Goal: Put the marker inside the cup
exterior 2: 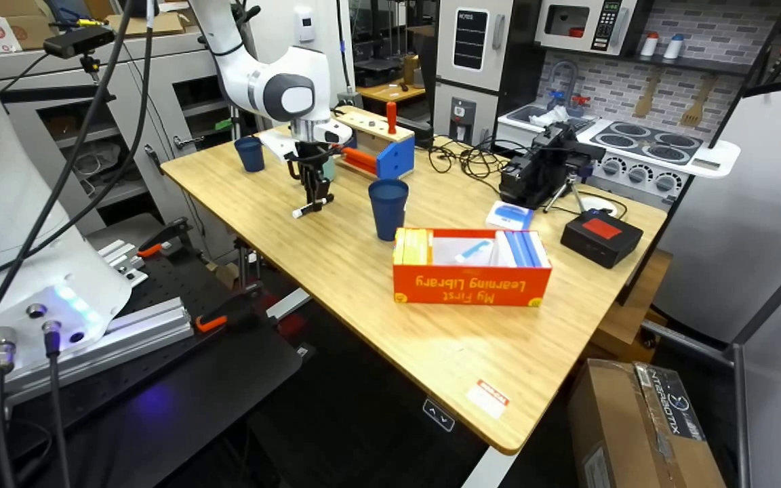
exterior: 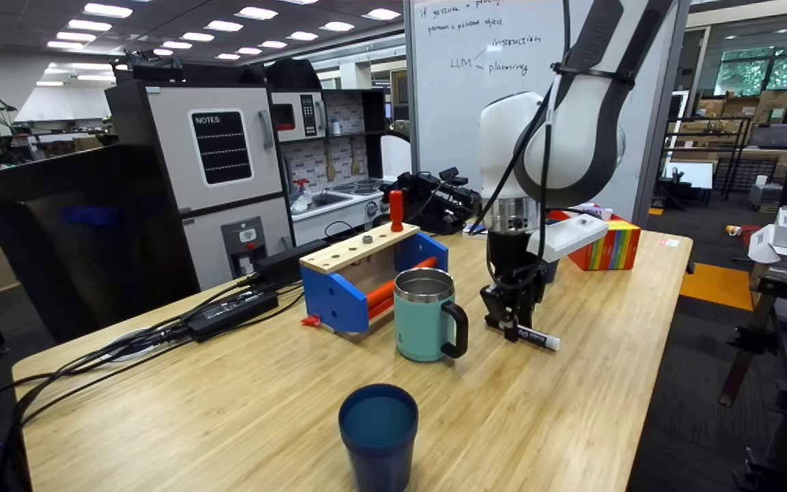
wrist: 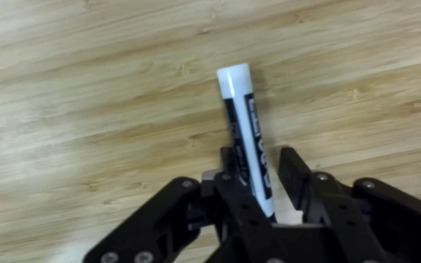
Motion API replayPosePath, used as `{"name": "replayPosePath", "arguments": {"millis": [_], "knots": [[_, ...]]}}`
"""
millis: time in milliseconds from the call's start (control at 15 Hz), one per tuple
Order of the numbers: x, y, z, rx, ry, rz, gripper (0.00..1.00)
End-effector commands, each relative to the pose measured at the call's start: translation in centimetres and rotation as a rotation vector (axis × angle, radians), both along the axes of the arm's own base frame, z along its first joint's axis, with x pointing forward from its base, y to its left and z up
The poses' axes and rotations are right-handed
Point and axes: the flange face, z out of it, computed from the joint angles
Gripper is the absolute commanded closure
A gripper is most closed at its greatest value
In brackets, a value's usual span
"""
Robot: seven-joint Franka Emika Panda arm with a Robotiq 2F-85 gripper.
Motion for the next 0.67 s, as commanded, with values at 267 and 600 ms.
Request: {"name": "replayPosePath", "arguments": {"millis": [267, 600], "knots": [[0.0, -2.3, -1.0, 0.133, 0.01, 0.06, 0.95], [-2.9, -3.8, 1.6, 0.058, -0.043, -0.004, 0.95]]}}
